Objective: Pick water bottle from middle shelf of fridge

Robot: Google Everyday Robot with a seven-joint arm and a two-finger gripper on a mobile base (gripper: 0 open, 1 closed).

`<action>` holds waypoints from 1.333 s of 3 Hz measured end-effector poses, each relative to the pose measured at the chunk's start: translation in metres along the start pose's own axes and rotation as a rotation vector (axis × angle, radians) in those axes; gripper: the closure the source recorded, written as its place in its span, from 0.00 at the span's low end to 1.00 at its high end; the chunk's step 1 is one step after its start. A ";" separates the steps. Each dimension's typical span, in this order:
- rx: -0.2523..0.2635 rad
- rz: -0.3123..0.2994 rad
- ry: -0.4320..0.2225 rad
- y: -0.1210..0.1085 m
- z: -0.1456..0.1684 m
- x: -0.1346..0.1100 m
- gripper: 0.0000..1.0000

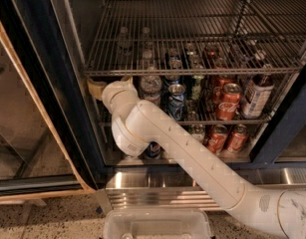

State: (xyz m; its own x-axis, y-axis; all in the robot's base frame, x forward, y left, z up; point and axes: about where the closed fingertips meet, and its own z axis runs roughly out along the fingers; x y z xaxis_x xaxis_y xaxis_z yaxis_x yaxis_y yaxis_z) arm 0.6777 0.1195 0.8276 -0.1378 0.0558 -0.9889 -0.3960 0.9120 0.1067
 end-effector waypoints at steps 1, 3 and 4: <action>0.000 0.000 0.000 0.000 0.000 0.000 0.39; -0.001 -0.005 -0.009 0.000 0.006 -0.004 0.44; 0.008 -0.028 -0.018 -0.004 0.018 -0.010 0.45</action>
Offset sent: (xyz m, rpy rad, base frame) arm 0.0000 0.0000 0.0000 0.0000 0.0000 0.0000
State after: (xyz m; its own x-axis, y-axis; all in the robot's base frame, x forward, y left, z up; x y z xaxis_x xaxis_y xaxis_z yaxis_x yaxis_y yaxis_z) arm 0.6974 0.1225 0.8351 -0.1104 0.0374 -0.9932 -0.3922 0.9166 0.0781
